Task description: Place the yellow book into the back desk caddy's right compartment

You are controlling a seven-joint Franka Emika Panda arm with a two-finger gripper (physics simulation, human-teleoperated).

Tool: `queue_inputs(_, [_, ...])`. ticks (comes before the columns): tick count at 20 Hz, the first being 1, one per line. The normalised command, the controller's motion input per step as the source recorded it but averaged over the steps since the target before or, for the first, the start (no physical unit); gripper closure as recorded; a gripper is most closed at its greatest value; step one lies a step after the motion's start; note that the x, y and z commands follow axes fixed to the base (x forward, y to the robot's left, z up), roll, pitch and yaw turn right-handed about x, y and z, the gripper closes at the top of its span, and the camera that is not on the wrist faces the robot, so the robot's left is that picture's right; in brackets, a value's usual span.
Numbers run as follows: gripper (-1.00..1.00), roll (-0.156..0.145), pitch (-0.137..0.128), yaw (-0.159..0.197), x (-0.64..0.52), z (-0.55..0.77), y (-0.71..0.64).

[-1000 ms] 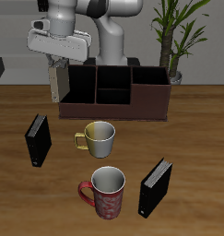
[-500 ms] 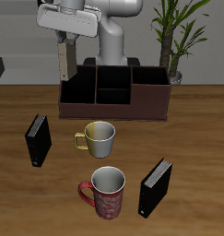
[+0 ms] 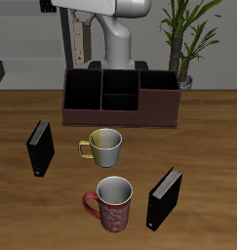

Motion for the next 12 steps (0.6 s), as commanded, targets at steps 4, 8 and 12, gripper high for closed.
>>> queue_inputs(4, [1.0, 0.026, 0.006, 0.004, -0.31, 0.09, 0.41])
queue_inputs(8, [1.0, -0.018, 0.053, -0.02, -0.16, -0.06, 0.25])
queue_inputs(12, [1.0, -0.034, 0.096, 0.006, -0.24, -0.24, 0.42])
